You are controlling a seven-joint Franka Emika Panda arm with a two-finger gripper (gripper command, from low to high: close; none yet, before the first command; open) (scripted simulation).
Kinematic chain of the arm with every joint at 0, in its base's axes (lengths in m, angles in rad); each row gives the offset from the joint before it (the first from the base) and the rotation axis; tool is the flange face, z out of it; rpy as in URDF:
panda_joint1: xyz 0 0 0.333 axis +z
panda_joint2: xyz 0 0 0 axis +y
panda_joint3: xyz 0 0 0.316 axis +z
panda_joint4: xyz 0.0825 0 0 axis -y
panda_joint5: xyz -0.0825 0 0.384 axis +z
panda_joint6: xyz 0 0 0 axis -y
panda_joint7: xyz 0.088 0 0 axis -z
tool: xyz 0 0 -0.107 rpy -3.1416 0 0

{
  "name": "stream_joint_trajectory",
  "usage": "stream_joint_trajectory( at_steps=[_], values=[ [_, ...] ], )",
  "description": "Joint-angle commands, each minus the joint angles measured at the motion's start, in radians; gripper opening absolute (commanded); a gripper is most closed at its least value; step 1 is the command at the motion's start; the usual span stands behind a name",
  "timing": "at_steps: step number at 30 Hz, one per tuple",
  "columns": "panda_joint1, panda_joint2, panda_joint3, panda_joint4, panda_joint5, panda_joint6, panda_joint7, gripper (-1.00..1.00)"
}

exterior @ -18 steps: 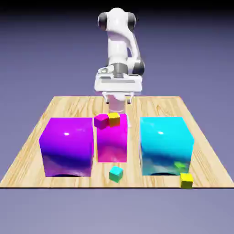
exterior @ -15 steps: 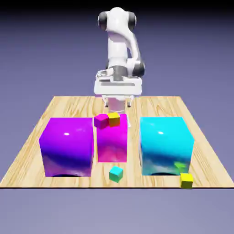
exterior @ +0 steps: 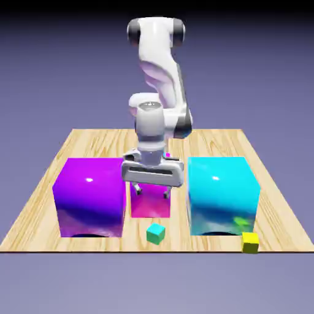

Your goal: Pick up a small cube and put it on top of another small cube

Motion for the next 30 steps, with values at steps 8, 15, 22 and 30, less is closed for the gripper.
stream_joint_trajectory(
  at_steps=[8, 15, 22, 30],
  values=[
    [-0.071, 0.258, 0.053, 0.162, 0.021, -0.187, 0.128, 0.0],
    [-0.049, 0.4, 0.039, 0.148, 0.006, -0.031, 0.135, -1.0],
    [-0.084, 0.33, 0.16, 0.244, -0.034, -0.226, 0.072, -1.0],
    [0.008, 0.521, 0.414, 0.534, -0.285, -0.413, -0.159, -1.0]
  ],
)
